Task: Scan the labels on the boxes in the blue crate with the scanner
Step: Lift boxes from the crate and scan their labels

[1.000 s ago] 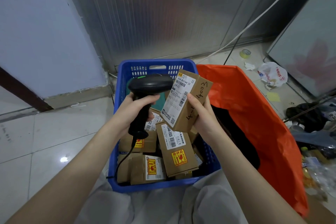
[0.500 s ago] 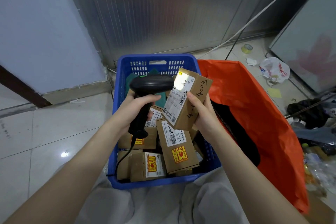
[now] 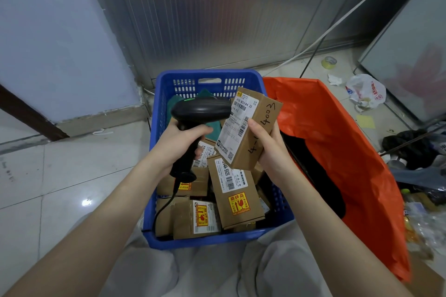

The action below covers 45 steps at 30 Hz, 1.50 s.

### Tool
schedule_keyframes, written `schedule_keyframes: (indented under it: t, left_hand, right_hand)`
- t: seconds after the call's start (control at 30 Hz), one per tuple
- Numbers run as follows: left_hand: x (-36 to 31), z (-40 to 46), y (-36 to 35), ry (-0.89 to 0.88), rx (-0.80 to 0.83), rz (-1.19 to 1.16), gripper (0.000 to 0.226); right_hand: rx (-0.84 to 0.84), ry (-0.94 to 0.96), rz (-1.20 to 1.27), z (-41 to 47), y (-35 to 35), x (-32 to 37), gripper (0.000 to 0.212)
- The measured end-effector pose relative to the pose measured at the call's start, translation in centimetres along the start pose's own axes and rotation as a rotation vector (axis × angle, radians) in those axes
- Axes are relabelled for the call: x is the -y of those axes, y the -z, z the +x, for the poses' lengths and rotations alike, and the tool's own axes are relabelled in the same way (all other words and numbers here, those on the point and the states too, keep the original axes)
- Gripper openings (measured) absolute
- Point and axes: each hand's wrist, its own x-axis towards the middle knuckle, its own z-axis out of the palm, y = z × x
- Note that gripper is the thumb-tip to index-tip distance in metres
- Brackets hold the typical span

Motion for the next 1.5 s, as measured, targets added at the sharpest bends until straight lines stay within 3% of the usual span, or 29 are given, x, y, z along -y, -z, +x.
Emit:
schedule_keyframes:
  t: [0.47, 0.7, 0.87, 0.97, 1.1, 1.3, 1.43, 1.5]
  left_hand:
    - [-0.2, -0.1, 0.2, 0.000, -0.060, 0.021, 0.028]
    - [-0.3, 0.0, 0.4, -0.001, -0.112, -0.010, 0.032]
    - [0.0, 0.4, 0.5, -0.019, -0.057, -0.072, 0.012]
    - [0.4, 0.8, 0.7, -0.003, -0.038, -0.080, 0.023]
    - [0.9, 1.3, 0.9, 0.005, -0.017, -0.085, 0.032]
    - [1.5, 2.2, 1.2, 0.057, -0.035, -0.130, 0.061]
    - [1.8, 2.9, 1.4, 0.075, -0.046, -0.189, 0.062]
    - [2.1, 3.3, 1.6, 0.098, -0.045, -0.200, 0.054]
  right_hand:
    - [-0.008, -0.012, 0.009, 0.2, 0.2, 0.0, 0.032]
    - [-0.069, -0.108, 0.031, 0.6, 0.4, -0.3, 0.048]
    - [-0.070, -0.199, 0.109, 1.3, 0.3, -1.1, 0.062]
    - [-0.056, -0.259, 0.173, 1.7, 0.2, -1.6, 0.070]
    - [-0.029, -0.293, 0.243, 2.2, -0.1, -2.0, 0.055]
    - [-0.096, -0.273, 0.033, 3.7, -0.4, -3.3, 0.046]
    - [-0.094, -0.307, -0.003, 4.6, -0.6, -4.2, 0.069]
    - [-0.017, -0.295, -0.006, 4.9, -0.4, -4.6, 0.066]
